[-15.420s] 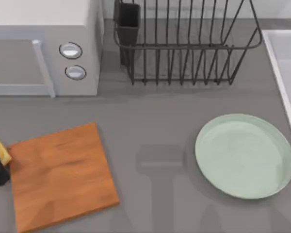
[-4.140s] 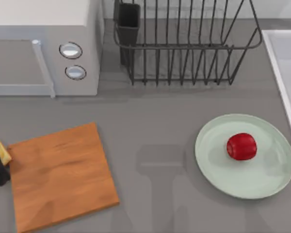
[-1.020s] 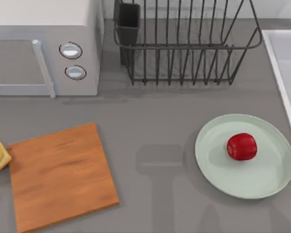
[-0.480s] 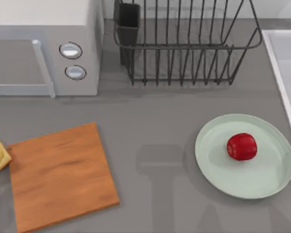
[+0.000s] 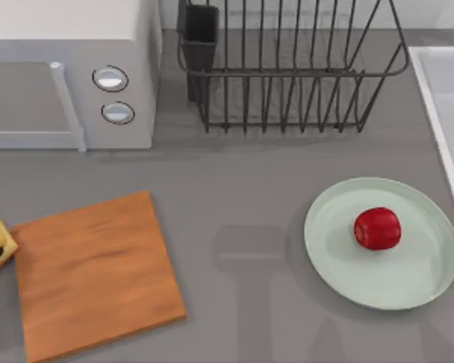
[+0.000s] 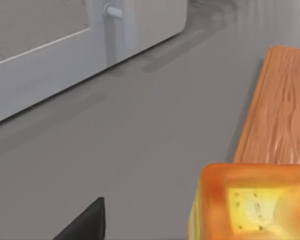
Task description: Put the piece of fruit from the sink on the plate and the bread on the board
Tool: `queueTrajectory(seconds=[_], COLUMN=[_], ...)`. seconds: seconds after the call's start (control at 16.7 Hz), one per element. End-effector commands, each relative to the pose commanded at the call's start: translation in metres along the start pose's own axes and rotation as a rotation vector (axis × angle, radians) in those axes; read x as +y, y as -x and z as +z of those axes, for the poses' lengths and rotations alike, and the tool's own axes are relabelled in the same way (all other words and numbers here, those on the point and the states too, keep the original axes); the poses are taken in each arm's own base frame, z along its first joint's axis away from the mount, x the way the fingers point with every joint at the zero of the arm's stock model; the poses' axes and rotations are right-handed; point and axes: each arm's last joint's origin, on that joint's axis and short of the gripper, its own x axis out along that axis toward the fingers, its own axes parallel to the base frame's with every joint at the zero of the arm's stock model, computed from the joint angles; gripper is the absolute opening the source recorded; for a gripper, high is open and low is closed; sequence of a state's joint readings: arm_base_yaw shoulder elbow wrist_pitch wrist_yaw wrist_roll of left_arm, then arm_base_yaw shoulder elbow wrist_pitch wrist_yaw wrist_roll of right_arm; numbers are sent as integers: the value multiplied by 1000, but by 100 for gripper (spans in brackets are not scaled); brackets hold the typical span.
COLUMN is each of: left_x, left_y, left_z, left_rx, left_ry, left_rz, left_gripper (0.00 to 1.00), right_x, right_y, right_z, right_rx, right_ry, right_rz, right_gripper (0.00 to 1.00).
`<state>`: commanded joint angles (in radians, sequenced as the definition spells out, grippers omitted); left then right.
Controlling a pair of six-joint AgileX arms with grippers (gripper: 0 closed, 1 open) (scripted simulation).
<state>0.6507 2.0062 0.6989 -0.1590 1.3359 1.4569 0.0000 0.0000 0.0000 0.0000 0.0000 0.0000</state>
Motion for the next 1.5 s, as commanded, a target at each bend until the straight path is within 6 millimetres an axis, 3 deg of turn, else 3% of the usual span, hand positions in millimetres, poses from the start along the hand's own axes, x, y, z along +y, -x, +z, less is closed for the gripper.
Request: queueTrajectory(seconds=[0.42, 0.84, 1.5], left_x=[-6, -8, -8], left_y=[-18, -19, -19], left_z=[-13, -16, -16], left_rx=[0, -1, -1], left_ry=[1, 2, 2], left_rz=[1, 2, 2], left_gripper=[100, 100, 17], right_x=[0, 0, 0], right_y=[0, 0, 0], right_z=[0, 0, 0], right_rx=[0, 0, 0], right_ry=[0, 0, 0], right_rz=[0, 0, 0], right_gripper=[100, 100, 100])
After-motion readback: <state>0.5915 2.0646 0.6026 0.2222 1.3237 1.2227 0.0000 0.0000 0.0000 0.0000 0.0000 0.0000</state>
